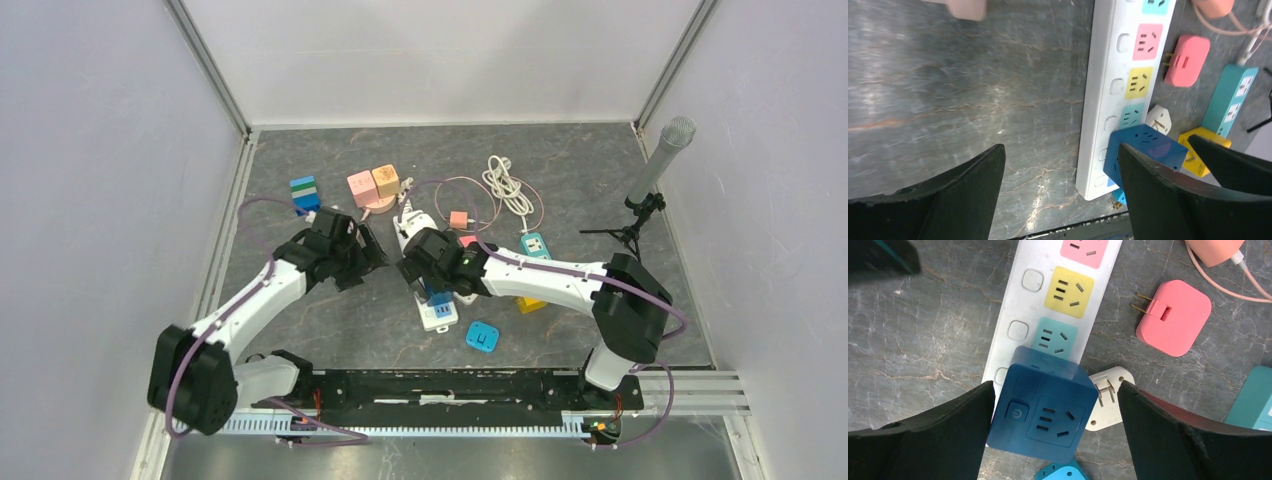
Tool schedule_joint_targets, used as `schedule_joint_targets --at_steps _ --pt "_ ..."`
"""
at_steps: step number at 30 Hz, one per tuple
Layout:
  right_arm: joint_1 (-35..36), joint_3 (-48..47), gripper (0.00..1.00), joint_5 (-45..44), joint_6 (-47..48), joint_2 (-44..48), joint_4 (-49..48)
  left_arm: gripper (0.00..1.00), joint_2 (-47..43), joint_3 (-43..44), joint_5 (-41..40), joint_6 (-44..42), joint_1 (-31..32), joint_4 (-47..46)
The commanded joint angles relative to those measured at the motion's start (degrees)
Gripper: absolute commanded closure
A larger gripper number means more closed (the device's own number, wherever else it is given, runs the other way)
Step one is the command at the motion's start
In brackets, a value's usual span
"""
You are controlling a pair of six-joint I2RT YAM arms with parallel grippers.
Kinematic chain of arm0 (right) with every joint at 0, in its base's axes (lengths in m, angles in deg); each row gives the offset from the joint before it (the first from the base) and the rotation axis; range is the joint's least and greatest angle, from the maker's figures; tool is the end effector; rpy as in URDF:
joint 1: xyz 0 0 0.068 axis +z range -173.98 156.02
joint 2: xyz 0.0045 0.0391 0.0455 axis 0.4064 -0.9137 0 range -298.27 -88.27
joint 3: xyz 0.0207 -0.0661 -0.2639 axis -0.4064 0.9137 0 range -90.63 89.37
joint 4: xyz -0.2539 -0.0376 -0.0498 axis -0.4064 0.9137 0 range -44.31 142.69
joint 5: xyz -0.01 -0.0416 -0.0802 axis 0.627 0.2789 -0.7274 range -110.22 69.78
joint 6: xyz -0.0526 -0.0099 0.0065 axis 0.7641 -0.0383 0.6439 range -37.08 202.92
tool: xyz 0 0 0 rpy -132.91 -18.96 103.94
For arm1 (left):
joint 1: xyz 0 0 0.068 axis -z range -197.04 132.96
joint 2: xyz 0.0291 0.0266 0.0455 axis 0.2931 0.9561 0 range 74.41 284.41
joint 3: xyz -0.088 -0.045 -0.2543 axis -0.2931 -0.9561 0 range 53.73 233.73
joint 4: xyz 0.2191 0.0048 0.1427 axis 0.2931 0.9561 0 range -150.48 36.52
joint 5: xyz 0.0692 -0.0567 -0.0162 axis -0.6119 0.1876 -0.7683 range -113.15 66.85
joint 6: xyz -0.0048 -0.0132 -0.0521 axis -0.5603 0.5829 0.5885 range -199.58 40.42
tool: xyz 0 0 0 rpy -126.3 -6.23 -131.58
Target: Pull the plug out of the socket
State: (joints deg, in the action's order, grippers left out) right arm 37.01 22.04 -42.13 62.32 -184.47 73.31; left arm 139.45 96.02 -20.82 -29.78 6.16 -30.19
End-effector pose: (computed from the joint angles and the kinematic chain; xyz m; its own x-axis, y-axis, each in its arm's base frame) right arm 0.1819 0.3006 0.2209 -0.6288 -0.4608 -0.6263 -0.5236 0.8464 -0.0970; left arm 0.2051 -0.0895 0.2259 -0.7918 -0.4909 -0.3633 -0.2924 0.8270 -0.4802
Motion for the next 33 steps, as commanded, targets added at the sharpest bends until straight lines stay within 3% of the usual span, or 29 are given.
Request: schedule_joint_targets --at_steps 1,8,14,19,22,25,31,33 --pt "-2.9 0.5 0.06 2.9 -3.4 1.7 -2.2 0.15 7.2 3.5 11.7 -3.0 -0.2 -6.6" --pt "-3.9 1.2 0.17 5.9 -3.1 1.2 -3.6 0.24 16.2 5.0 20.2 -3.0 -0.1 -16.3" --pt "-4.4 0.7 0.23 5.9 -3.5 0.3 -2.6 0.30 20.7 5.1 20.2 -1.9 0.0 -19.2" --pt "-4.3 -0.7 0.21 4.9 -3.8 -1.0 -0.3 0.35 22.6 4.1 18.6 -0.9 0.0 -20.0" --pt "-4.4 -0.8 0.16 4.9 -3.7 -1.1 0.5 0.35 23.6 3.1 18.5 0.1 0.3 -22.2" --pt "-4.3 -0.7 0.17 5.0 -3.9 -1.0 1.1 0.34 24.4 3.6 19.0 -1.3 0.6 -22.4" --pt "-4.0 -1.8 0.42 6.8 -4.2 -1.5 3.4 0.34 25.7 4.2 18.4 -2.0 1.1 -21.7" --pt "-4.1 -2.4 0.59 7.4 -4.3 -1.3 3.9 0.34 26.3 4.6 16.7 -2.8 1.8 -20.2"
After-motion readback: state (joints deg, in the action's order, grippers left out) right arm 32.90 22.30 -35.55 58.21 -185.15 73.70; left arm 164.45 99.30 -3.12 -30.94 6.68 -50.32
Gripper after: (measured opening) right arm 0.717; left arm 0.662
